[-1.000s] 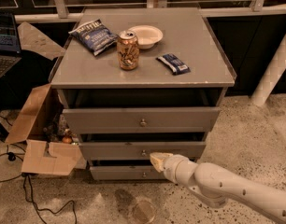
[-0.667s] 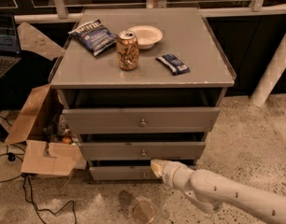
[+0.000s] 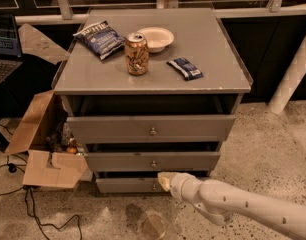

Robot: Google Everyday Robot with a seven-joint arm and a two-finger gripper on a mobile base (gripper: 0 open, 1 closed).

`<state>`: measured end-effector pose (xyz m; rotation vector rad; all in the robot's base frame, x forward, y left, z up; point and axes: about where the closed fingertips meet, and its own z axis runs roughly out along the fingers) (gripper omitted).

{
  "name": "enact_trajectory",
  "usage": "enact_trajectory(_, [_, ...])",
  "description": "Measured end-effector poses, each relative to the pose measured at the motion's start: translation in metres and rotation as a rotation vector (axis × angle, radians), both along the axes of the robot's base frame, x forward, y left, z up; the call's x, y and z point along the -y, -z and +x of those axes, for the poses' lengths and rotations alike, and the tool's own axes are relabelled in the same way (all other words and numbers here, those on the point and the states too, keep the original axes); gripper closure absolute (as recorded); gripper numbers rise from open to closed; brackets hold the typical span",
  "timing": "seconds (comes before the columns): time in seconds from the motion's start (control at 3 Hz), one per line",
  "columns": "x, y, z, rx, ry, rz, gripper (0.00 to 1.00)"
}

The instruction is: Open bottom drawer

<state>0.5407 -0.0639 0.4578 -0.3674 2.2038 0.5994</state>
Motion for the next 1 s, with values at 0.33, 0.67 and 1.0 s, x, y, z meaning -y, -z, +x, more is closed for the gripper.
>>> enact_trajectory(0.33, [0.015, 0.037, 0.009, -0.007, 0.016, -0.04, 1.0])
enact_trajectory(0.67, [0.039, 0.08, 0.015, -0.01, 0.068, -0.066, 1.0])
enact_trajectory(1.0, [0.11, 0.153, 0.018, -0.067, 0.084, -0.055, 1.0])
